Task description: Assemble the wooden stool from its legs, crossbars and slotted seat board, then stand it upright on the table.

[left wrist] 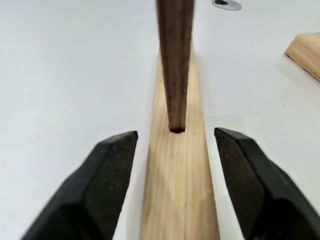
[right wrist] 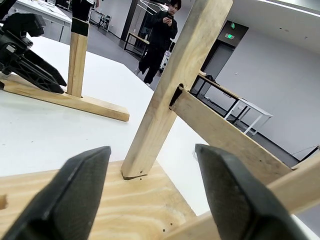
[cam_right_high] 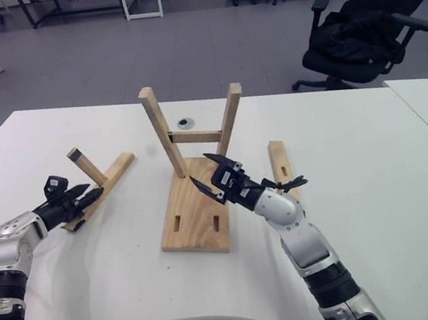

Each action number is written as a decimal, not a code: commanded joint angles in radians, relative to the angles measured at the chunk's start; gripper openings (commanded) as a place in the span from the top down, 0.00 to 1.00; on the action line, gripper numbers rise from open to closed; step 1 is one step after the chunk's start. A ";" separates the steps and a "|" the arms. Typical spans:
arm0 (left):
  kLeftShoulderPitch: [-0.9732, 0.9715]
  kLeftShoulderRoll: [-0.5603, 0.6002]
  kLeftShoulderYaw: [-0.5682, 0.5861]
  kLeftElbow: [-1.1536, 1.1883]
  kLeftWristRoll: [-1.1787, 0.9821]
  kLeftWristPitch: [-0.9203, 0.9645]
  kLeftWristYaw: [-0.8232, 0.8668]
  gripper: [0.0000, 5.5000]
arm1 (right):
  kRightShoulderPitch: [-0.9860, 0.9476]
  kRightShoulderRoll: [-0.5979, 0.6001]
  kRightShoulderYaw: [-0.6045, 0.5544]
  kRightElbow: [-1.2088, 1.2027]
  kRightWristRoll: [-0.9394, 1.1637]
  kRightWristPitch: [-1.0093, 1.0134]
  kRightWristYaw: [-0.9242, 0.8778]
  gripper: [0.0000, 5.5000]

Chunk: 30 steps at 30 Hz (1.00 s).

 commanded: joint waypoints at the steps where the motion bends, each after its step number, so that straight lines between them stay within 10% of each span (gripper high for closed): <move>1: 0.022 0.037 -0.024 -0.056 0.033 0.091 0.007 0.37 | 0.004 0.001 0.020 0.004 -0.015 -0.001 0.006 0.43; 5: 0.037 0.045 -0.054 -0.072 0.075 0.127 0.021 0.32 | 0.003 0.002 0.032 0.005 -0.019 0.003 0.002 0.43; 16: 0.061 0.074 -0.060 -0.055 0.111 0.033 -0.049 0.63 | 0.018 0.017 0.018 0.000 0.004 0.067 0.000 0.43; 24: 0.042 0.082 0.344 -0.338 -0.262 0.099 -0.032 0.63 | -0.155 0.058 -0.304 -0.225 0.585 0.436 -0.004 0.38; 30: -0.128 0.127 0.310 -0.681 -0.412 0.200 0.003 0.63 | -0.574 0.203 -0.418 -0.237 1.136 0.701 -0.367 0.26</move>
